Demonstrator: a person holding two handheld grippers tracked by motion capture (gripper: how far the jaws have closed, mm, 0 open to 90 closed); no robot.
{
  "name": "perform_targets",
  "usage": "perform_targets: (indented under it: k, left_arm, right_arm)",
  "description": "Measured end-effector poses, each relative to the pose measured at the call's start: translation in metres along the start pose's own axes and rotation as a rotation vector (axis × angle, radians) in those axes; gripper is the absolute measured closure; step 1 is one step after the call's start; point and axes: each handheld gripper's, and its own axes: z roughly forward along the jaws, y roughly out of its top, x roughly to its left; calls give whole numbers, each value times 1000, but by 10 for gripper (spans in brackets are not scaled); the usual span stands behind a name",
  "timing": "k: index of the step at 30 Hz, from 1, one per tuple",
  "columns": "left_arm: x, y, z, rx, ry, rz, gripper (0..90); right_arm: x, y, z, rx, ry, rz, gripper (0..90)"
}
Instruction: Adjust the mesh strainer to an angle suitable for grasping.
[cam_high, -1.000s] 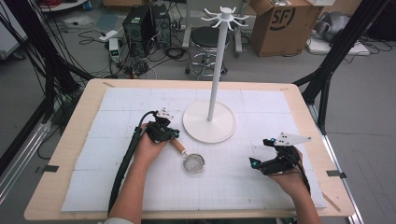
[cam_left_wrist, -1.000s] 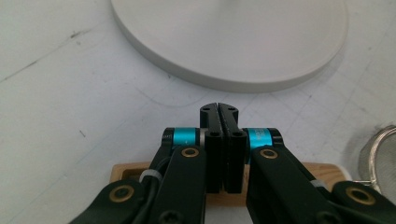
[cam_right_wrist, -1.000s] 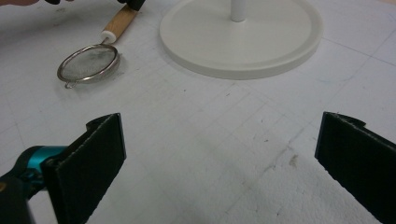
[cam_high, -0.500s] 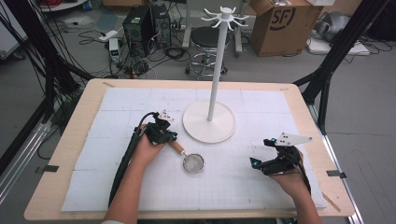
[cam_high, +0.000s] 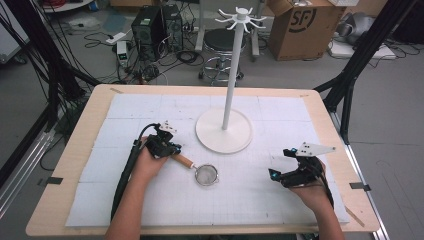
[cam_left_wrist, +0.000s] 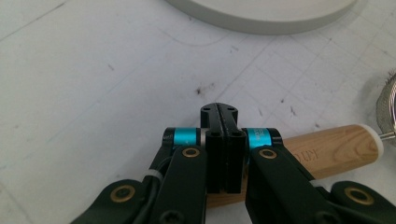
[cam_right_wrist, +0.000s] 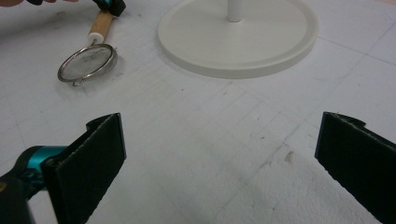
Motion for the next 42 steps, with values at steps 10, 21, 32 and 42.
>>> perform_targets:
  k: [10,21,32,42]
  left_arm:
    - [-4,-13,-16,5,-12,16,896]
    - [-10,-32,-30,-1,-18,26,896]
    - [-20,-50,-39,-40,-33,20,896]
    - [-22,-58,-41,-73,-41,30,877]
  right_arm:
    - [2,1,-1,-2,-6,-3,7]
    - [2,1,-2,-9,-2,-2,7]
    - [2,1,-1,-8,0,-7,7]
    - [2,1,-1,-10,0,-8,7]
